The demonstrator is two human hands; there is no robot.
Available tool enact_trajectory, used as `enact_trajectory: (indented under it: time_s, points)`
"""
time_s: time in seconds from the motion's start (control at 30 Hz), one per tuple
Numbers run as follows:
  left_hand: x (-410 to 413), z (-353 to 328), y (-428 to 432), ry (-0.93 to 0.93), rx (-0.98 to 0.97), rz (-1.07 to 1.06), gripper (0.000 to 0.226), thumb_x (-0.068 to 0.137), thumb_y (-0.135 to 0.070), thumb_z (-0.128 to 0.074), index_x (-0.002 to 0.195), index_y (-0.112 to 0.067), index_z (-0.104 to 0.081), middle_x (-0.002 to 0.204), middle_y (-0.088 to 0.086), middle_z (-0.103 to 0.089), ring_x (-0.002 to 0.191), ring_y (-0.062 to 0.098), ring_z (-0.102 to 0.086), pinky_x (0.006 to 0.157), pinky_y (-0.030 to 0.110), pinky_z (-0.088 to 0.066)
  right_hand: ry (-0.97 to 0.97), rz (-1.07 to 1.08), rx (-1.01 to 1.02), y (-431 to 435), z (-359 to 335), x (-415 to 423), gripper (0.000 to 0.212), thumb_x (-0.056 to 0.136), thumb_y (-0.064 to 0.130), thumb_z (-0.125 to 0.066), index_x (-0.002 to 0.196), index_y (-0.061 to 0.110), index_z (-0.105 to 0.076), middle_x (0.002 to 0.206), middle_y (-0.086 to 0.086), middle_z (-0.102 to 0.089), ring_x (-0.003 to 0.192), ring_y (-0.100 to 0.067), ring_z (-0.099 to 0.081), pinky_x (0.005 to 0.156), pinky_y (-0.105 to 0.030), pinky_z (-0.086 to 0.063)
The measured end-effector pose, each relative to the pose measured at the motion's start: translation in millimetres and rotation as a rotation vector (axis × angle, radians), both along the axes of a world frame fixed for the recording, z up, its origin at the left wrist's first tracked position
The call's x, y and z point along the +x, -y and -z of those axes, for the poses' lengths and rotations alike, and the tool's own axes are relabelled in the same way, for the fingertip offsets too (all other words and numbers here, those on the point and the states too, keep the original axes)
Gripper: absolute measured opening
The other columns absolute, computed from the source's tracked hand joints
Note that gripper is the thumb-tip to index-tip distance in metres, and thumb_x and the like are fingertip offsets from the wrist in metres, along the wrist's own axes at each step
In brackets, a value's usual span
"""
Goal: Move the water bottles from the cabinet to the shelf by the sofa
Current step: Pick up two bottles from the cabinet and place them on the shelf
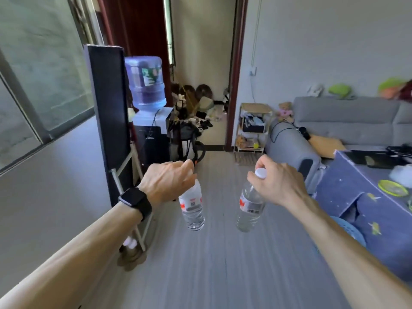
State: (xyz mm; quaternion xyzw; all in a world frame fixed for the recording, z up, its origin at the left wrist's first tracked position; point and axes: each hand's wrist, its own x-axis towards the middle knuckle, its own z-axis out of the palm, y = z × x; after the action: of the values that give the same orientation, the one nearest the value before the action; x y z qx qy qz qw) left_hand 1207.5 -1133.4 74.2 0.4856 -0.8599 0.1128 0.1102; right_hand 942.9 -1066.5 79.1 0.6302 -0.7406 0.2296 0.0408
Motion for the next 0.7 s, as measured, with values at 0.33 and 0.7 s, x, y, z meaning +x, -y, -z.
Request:
enact_trajectory:
  time_s: [0.33, 0.7]
  points:
    - [-76.4, 24.3, 158.4, 0.050, -0.033, 0.229, 0.028, 0.097, -0.053, -0.031, 0.098, -0.027, -0.043, 0.087, -0.006, -0.062, 0.074, 0.018, -0.056, 0.050, 0.029, -0.041, 0.020, 0.223, 0.072, 104.4, 21.8, -78.8, 0.024, 0.083, 0.050, -0.052, 0.088, 0.027, -0.053, 0.090, -0.010, -0.068, 0.080, -0.035, -0.053, 0.064, -0.034, -0.039]
    - [-216.1, 29.1, 342.0, 0.053, 0.106, 0.174, 0.026, 0.096, -0.057, -0.036, 0.102, -0.035, -0.048, 0.093, -0.009, -0.063, 0.081, 0.018, -0.060, 0.069, 0.036, -0.056, -0.047, 0.122, 0.174, 288.7, 22.1, -220.1, 0.026, 0.085, 0.053, -0.050, 0.092, 0.028, -0.049, 0.093, -0.003, -0.068, 0.091, -0.033, -0.058, 0.068, -0.036, -0.043]
